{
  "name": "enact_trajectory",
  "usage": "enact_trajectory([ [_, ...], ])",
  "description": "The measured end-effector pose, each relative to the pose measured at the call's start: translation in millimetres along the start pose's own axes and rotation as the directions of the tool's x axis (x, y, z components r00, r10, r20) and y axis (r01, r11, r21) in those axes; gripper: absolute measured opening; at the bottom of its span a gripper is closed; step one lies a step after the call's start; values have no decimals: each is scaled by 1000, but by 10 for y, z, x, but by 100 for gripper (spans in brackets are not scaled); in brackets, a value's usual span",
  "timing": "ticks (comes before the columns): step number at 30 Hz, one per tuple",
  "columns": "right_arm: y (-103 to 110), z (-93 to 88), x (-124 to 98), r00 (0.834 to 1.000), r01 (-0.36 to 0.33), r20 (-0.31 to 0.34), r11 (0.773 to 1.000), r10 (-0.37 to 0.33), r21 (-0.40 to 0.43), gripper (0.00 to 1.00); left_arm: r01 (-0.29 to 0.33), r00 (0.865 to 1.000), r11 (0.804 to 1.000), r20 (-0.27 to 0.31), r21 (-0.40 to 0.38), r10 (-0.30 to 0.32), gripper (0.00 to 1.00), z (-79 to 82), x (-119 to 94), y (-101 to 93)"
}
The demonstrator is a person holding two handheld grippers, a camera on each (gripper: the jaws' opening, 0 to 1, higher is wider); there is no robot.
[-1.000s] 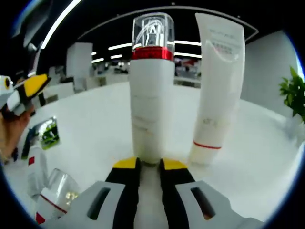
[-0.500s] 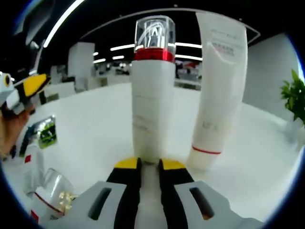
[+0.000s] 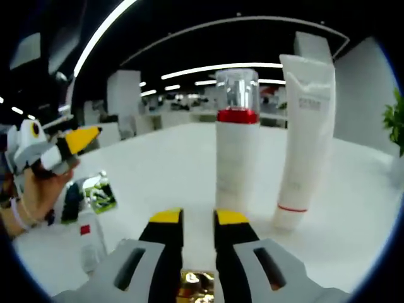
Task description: Arrange the skincare products in the storage area until every visible bottle or jar stands upright without overlapping.
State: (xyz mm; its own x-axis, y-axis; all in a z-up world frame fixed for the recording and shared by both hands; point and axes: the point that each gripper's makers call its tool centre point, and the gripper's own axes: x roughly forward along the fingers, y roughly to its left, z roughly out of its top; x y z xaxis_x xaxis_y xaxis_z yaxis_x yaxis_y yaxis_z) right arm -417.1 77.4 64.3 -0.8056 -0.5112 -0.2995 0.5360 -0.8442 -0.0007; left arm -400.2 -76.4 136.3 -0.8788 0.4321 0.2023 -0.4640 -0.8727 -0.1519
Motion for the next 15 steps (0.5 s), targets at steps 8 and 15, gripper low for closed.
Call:
enact_trajectory([
  [8,111,320,-147,984,-62,165,998,63,-11,19,67,997,998,-26,-10,-67,39,-48,42,-111],
  [15,219,535,-265,956,-108,264,991,125,-77,29,132,991,991,-11,14,-132,42,54,23,-253],
])
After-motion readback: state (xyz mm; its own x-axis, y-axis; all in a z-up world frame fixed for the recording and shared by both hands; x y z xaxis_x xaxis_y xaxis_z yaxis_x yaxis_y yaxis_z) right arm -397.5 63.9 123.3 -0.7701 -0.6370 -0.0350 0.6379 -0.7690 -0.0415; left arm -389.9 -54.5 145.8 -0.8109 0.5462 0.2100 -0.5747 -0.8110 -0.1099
